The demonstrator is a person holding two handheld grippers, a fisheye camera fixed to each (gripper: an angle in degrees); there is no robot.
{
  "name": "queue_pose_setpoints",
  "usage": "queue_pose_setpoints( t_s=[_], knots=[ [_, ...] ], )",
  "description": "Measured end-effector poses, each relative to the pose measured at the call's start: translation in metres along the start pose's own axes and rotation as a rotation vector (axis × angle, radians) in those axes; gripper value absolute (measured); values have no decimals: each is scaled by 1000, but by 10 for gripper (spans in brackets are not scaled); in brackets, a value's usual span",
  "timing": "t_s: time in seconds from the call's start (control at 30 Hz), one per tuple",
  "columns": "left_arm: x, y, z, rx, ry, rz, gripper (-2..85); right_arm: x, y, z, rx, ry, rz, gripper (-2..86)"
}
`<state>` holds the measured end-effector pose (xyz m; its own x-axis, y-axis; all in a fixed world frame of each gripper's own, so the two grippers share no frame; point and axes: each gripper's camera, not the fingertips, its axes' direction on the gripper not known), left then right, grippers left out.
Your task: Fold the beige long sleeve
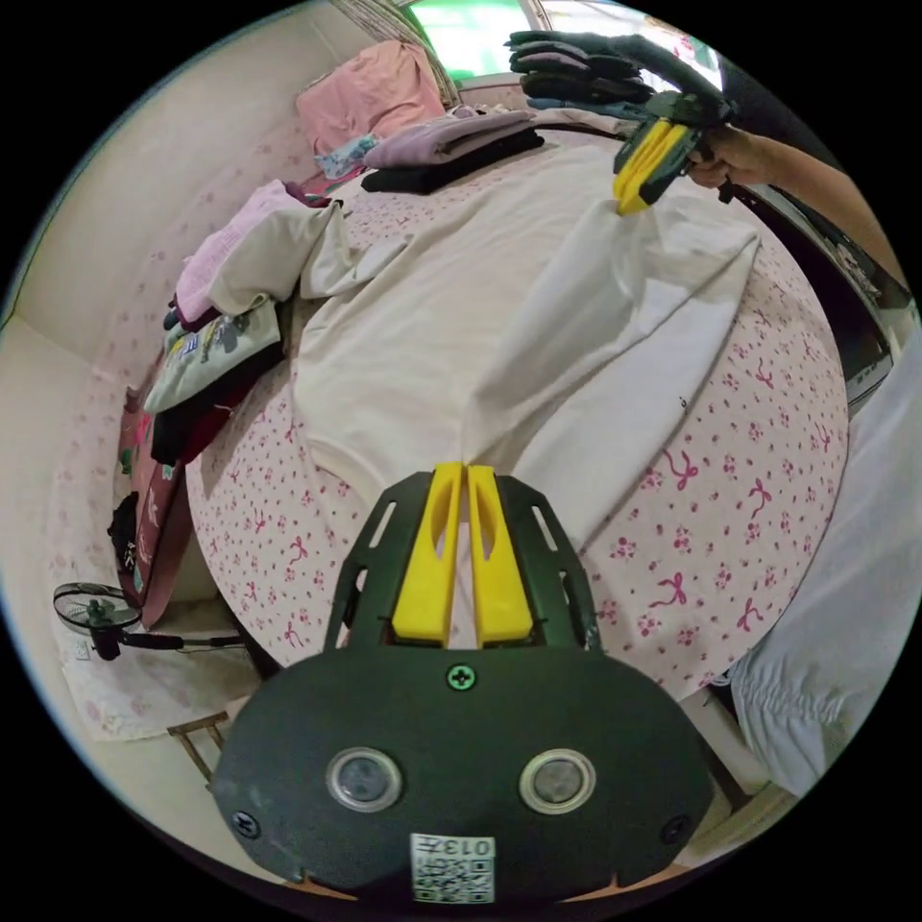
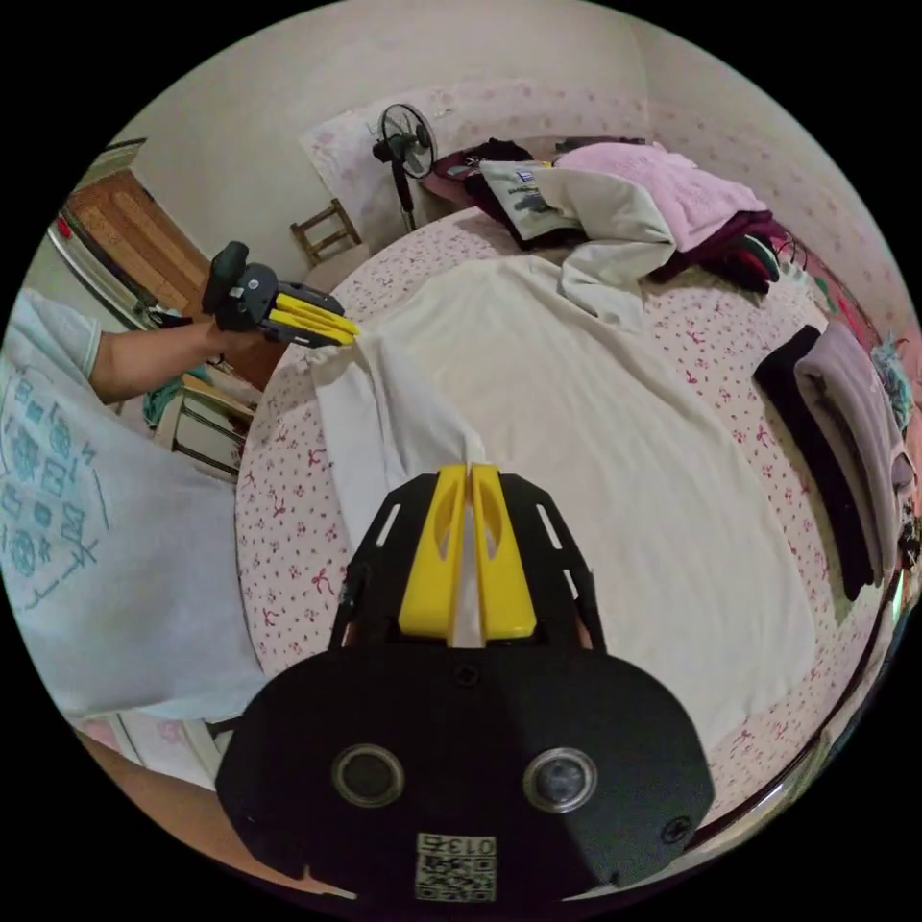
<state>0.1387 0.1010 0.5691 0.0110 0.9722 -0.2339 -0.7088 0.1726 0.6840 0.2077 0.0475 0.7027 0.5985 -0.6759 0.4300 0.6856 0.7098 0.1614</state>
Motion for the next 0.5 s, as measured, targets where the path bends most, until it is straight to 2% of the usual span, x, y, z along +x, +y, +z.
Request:
queue_pose_setpoints(
  t_s=[0.07,0.17,0.23,0.37,0.5],
  knots=[
    [8,9,0,3,-7,-8,2,-9,11,10,-23,37,-2,17],
    [15,12,8,-24,13,0,2,-12,23,42,-168,57,25,27],
    [19,14,8,-24,-11,15,2,-9,27,41,-125,53,66,35],
    [17,15,7,-20,-15,-4,1,22,27,15,-13,-96,211,60],
    [14,17,8,-18,-6,-15,0,37,4,7,44,-88,218,77]
  ],
)
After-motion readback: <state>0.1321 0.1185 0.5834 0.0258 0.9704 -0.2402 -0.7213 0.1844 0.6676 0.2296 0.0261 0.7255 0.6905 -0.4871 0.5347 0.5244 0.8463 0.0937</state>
